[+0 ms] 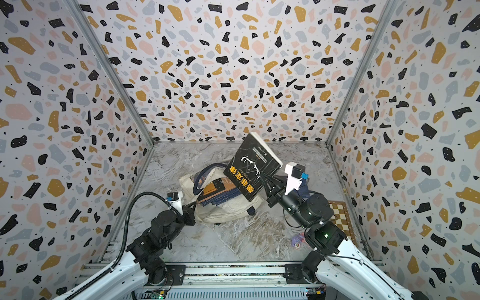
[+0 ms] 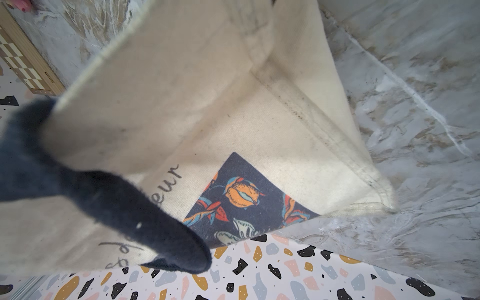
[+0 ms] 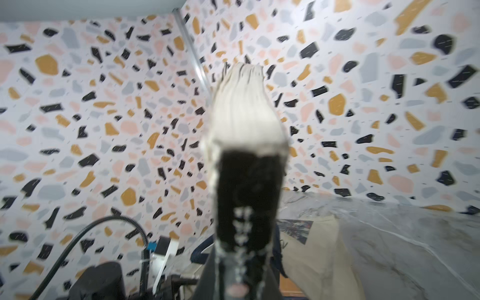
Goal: Take out the books from the canvas bag
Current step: Place the book at the center of the board.
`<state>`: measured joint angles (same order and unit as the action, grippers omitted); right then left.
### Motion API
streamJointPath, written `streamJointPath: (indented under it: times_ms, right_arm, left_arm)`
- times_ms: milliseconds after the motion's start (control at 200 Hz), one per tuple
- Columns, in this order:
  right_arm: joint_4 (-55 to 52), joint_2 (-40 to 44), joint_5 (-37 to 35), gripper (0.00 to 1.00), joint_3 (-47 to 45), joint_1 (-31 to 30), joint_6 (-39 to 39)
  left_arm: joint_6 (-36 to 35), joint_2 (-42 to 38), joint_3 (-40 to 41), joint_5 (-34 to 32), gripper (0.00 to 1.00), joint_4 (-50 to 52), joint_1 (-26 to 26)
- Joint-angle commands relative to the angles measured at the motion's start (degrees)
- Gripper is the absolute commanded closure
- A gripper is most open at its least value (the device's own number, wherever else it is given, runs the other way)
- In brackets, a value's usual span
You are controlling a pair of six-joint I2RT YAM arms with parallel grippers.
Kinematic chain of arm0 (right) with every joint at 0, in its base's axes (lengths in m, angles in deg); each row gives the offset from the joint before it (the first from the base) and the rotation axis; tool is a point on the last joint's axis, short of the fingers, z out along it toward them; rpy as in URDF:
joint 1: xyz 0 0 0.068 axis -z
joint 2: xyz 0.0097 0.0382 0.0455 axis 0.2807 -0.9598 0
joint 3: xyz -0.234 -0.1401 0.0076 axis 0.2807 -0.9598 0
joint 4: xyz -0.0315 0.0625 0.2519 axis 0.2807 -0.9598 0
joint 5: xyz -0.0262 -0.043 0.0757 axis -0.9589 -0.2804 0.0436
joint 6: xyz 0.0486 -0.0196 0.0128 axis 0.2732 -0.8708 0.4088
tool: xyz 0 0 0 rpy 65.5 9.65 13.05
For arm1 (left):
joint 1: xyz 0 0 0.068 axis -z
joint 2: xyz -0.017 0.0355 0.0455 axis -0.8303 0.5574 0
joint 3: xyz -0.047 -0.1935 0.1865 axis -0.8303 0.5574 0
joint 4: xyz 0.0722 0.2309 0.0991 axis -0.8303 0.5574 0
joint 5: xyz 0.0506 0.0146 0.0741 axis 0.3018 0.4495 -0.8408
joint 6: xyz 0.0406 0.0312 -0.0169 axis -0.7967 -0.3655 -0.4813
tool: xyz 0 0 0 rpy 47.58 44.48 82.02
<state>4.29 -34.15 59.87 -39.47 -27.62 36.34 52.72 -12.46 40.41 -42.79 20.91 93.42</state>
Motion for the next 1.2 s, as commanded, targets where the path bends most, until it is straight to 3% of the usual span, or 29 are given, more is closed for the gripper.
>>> streamJointPath:
  times_ms: [0, 95, 225, 535, 806, 1196]
  right_arm:
    - [-6.5, 2.8, -20.3, 1.00, -0.5, 1.6, 11.5]
    - [-13.2, 4.2, -25.8, 1.00, -1.1, 3.7, 18.8]
    - [-19.6, 5.2, -27.2, 1.00, -3.3, 7.1, 28.3]
    - [-29.9, 5.4, -22.0, 1.00, -9.6, 13.0, 44.9]
    - [-38.6, 5.2, -20.8, 1.00, -14.8, 13.7, 60.4]
    - [-40.7, 1.6, -16.1, 1.00, -21.7, 16.1, 72.4]
  left_arm:
    - [0.1, 0.0, -1.1, -1.2, 1.00, -0.3, 0.0]
    - [0.1, -0.1, -1.1, -1.2, 1.00, -0.2, 0.0]
    - [0.1, -0.2, -1.1, -1.2, 1.00, 0.0, 0.0]
    - [0.1, -0.6, -1.1, -1.2, 1.00, 0.2, 0.0]
    - [0.1, -0.4, -1.2, -1.1, 1.00, 0.2, 0.0]
    - [0.1, -0.4, -1.1, -1.2, 1.00, 0.1, -0.1]
